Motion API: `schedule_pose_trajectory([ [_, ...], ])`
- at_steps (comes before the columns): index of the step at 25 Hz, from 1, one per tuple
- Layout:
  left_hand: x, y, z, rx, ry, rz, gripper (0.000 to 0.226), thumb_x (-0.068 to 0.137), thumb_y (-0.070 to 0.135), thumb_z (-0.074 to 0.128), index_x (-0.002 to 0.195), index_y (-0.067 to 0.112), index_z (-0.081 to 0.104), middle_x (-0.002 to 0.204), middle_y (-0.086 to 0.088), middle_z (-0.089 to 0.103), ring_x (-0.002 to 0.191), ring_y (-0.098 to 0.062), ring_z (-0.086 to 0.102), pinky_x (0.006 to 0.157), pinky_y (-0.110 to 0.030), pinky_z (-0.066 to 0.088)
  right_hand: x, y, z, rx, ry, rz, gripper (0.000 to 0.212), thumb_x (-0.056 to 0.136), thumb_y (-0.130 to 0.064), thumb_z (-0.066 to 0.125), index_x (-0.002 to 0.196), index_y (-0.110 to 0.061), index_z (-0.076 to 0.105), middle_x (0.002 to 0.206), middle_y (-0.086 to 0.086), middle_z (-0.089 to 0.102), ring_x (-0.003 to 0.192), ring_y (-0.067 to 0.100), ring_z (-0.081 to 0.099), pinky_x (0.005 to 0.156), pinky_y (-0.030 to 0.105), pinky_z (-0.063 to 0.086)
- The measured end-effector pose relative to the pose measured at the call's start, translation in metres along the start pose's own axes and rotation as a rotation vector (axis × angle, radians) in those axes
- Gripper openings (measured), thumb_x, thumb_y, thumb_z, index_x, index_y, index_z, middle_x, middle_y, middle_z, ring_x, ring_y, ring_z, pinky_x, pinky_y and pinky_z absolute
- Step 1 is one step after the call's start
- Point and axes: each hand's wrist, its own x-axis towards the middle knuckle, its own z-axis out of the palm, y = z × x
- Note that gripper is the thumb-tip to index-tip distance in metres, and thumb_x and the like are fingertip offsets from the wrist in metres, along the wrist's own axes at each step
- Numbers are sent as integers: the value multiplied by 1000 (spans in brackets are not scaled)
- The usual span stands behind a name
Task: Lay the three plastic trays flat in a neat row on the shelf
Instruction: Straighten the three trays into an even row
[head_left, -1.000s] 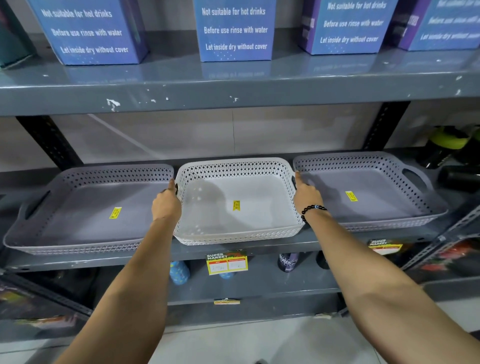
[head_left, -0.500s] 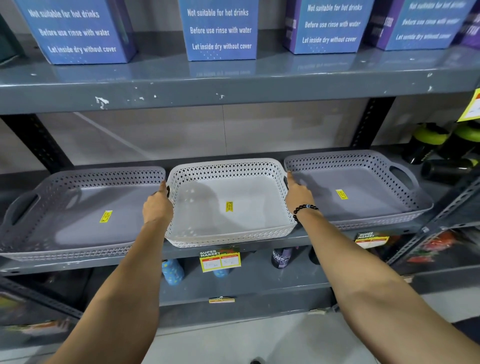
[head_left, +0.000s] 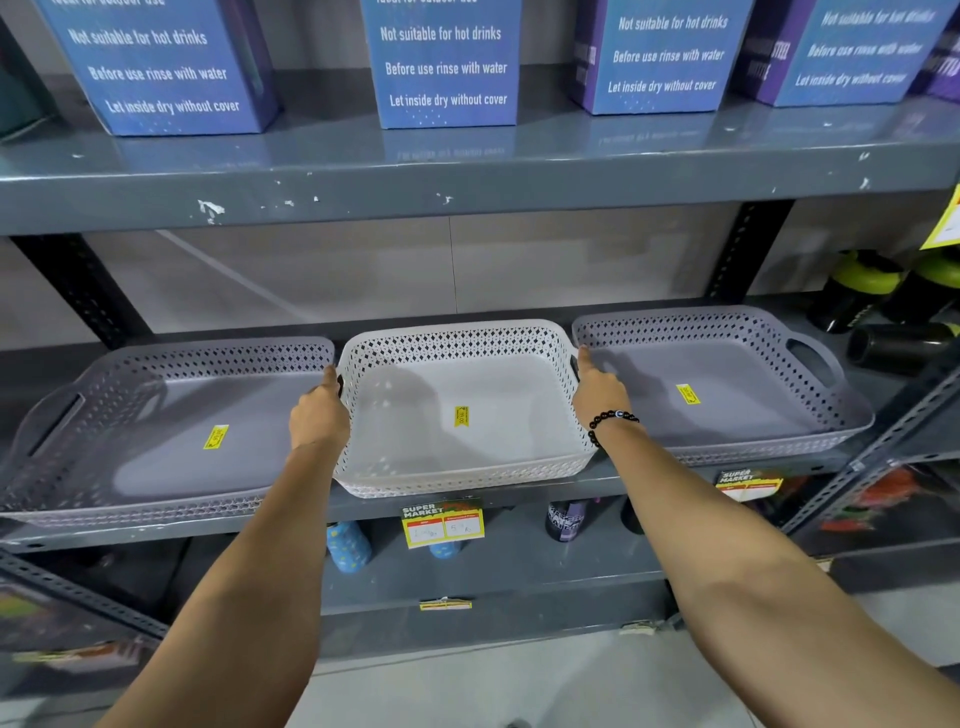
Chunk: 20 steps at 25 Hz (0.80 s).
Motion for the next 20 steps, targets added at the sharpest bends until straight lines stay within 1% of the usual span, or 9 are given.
schedule_pose_trajectory([
  [2,1,0,-1,-6,5,-3,65,91,-9,29,150,16,21,116,-30,60,104,-45,58,86,-47,49,2,0,1,2,5,1,69,92,6,32,152,-18,8,119,30,61,104,37,63,83,40,53],
  [5,2,-1,0,1,9,13,65,91,-9,30,150,16,21,114,-30,62,102,-44,59,85,-47,50,3,0,2,0,9,-2,69,91,6,32,152,-19,10,126,32,57,108,39,61,85,41,53],
  [8,2,-2,0,3,13,25,65,90,-9,30,150,15,21,111,-29,63,100,-44,60,83,-46,50,4,0,3,-10,7,-9,69,91,7,33,152,-18,10,122,32,59,106,39,62,82,39,53],
  [10,2,-2,1,1,14,28,65,90,-9,30,150,15,21,110,-29,63,100,-43,60,83,-46,50,4,0,4,-16,10,-7,70,91,7,33,152,-19,10,123,32,59,106,39,62,80,39,53],
  [12,1,-1,0,2,11,24,66,90,-10,30,150,15,20,111,-29,62,100,-43,59,83,-46,50,6,0,4,-16,17,-7,70,91,7,34,152,-19,11,122,31,59,104,39,63,76,37,53],
  [15,1,-1,-1,4,9,26,66,90,-10,30,150,15,20,113,-29,62,101,-43,59,84,-46,50,6,1,5,-5,32,-3,69,91,7,34,151,-20,13,112,29,64,98,37,64,67,32,47],
  [18,1,-1,-1,13,1,34,67,90,-10,31,151,15,19,113,-28,62,101,-43,59,83,-46,50,6,2,5,4,46,-6,69,91,7,33,151,-20,14,109,28,64,96,38,64,71,36,52],
  [20,3,-1,-1,8,-8,36,68,89,-10,31,151,15,19,113,-28,62,102,-43,58,84,-45,49,5,1,5,21,45,-3,67,92,6,33,151,-20,15,109,29,63,96,39,63,73,38,52],
])
